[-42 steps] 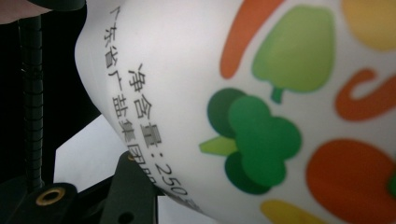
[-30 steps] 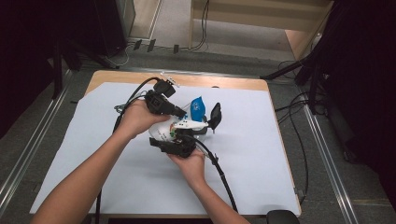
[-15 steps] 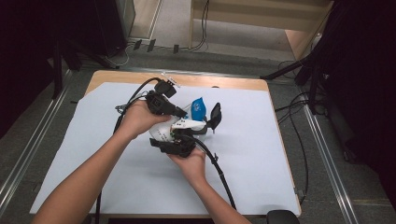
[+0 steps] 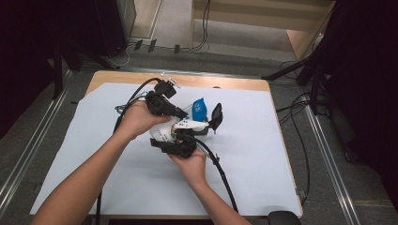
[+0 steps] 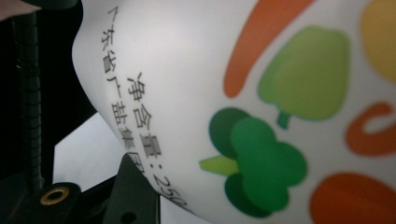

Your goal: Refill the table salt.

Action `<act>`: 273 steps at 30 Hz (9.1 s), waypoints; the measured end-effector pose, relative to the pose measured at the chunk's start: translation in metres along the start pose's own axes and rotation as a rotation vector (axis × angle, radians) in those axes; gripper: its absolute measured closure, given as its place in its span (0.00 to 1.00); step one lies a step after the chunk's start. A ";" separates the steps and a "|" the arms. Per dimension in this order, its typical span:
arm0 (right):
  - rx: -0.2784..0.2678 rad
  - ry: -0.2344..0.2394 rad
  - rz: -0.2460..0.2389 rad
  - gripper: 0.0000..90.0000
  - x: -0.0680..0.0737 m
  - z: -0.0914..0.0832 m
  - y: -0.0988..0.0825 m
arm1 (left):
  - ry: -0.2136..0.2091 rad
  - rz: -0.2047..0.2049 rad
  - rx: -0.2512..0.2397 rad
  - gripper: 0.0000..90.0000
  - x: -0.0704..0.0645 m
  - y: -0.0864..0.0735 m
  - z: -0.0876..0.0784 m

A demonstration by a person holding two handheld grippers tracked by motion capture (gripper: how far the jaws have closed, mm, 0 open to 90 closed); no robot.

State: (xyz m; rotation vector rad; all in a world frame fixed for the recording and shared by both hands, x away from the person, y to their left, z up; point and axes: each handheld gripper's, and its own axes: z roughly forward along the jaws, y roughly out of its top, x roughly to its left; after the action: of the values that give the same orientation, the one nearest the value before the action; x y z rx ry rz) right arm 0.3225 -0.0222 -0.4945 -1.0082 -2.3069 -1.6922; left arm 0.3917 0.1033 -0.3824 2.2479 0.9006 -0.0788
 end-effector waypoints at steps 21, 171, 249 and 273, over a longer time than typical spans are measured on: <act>-0.001 -0.002 -0.025 0.62 0.001 -0.002 0.001 | 0.003 -0.006 -0.004 0.96 -0.002 0.001 0.002; -0.008 -0.013 -0.027 0.79 0.002 -0.003 0.009 | -0.005 -0.012 -0.032 0.95 -0.002 0.002 0.001; 0.008 -0.002 -0.069 0.68 0.007 0.001 0.013 | 0.009 -0.040 -0.029 0.96 -0.002 0.008 -0.002; -0.013 -0.002 -0.033 0.72 0.006 0.000 0.013 | 0.001 -0.039 -0.061 0.96 -0.005 0.006 -0.004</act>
State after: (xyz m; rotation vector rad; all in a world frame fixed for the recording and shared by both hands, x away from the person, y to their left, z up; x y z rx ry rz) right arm 0.3252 -0.0176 -0.4815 -0.9804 -2.3294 -1.7217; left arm 0.3911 0.0998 -0.3743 2.1748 0.9355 -0.0677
